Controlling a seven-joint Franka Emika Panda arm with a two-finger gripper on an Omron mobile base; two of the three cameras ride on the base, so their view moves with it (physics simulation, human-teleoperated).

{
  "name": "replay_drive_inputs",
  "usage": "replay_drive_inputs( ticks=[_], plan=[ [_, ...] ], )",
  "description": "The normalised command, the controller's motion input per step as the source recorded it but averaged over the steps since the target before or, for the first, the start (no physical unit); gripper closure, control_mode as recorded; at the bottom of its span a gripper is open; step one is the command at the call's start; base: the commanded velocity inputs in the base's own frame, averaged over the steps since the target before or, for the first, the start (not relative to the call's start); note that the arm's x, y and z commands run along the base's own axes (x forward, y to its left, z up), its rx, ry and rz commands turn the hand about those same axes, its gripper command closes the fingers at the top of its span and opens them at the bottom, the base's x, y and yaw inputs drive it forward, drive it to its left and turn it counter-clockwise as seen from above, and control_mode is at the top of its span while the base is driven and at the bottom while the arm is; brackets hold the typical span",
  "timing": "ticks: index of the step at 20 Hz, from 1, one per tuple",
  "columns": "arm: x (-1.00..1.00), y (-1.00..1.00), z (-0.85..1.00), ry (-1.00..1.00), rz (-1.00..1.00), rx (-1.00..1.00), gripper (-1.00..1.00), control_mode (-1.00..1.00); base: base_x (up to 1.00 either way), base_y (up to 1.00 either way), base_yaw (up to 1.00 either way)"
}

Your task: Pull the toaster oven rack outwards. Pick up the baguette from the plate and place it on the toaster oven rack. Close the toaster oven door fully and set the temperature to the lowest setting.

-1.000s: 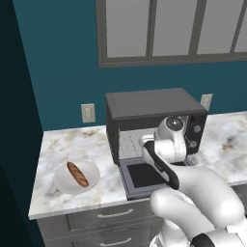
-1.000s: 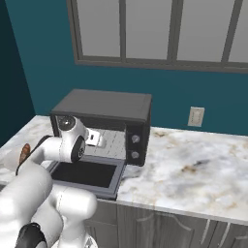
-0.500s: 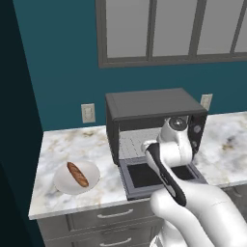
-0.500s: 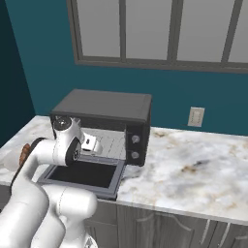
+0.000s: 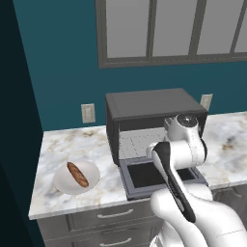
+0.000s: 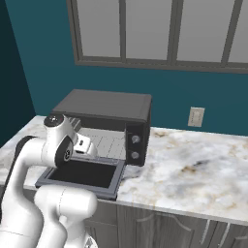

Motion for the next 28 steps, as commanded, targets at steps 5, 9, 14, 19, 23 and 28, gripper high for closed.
replay_drive_inputs(
  ticks=[5,9,14,19,23,28],
  plan=[
    [-0.78,0.02,0.97,0.00,0.03,0.00,-1.00,-1.00,0.00,0.00,0.00],
    [-0.15,0.21,0.83,0.00,0.17,0.00,-1.00,-1.00,0.00,0.00,0.00],
    [0.02,0.45,0.23,0.00,0.39,0.00,-1.00,-1.00,0.00,0.00,0.00],
    [0.02,0.48,0.00,-0.09,0.42,0.00,-1.00,-1.00,0.00,0.00,0.00],
    [0.00,0.53,-0.07,-0.25,0.13,0.00,-1.00,-1.00,0.00,0.00,0.00],
    [0.00,0.67,-0.05,-0.12,-0.11,0.00,-1.00,-1.00,0.00,0.00,0.00]
  ],
)
